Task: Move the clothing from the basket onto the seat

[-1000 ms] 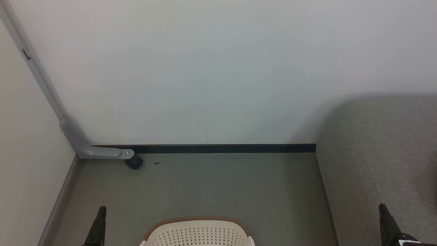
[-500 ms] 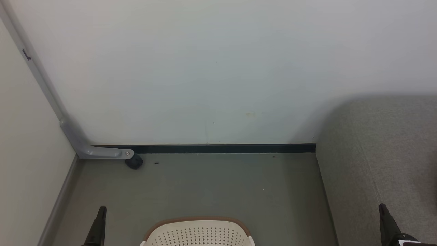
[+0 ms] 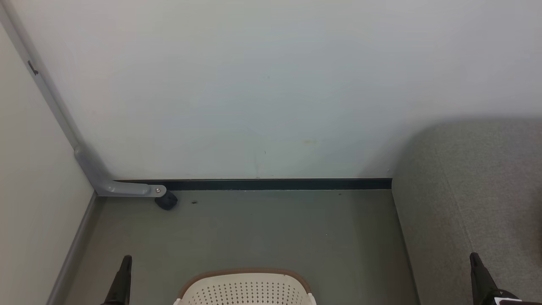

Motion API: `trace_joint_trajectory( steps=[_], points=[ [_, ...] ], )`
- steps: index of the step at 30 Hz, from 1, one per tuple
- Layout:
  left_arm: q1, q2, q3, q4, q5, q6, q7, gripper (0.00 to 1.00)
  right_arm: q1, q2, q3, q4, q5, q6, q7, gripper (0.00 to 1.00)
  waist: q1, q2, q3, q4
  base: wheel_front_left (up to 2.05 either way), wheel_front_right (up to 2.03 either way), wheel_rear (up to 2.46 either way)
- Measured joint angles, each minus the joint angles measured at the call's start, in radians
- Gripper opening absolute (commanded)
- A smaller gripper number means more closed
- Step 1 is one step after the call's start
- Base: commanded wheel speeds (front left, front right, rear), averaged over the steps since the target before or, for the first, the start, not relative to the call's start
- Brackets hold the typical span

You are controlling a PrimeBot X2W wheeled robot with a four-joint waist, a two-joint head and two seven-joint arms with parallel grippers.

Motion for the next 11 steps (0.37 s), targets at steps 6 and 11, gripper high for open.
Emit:
trace_joint_trajectory(
  steps=[6,11],
  points=[
    [0.000,0.000,0.000,0.000,0.000,0.000,0.000,0.00,0.000,0.000,0.000,0.000,0.000,0.000,0.000,0.00,0.0000,0.0000,0.000,0.000,0.00,0.00,0.00],
    [0.000,0.000,0.000,0.000,0.000,0.000,0.000,0.00,0.000,0.000,0.000,0.000,0.000,0.000,0.000,0.00,0.0000,0.0000,0.000,0.000,0.00,0.00,0.00]
  ],
)
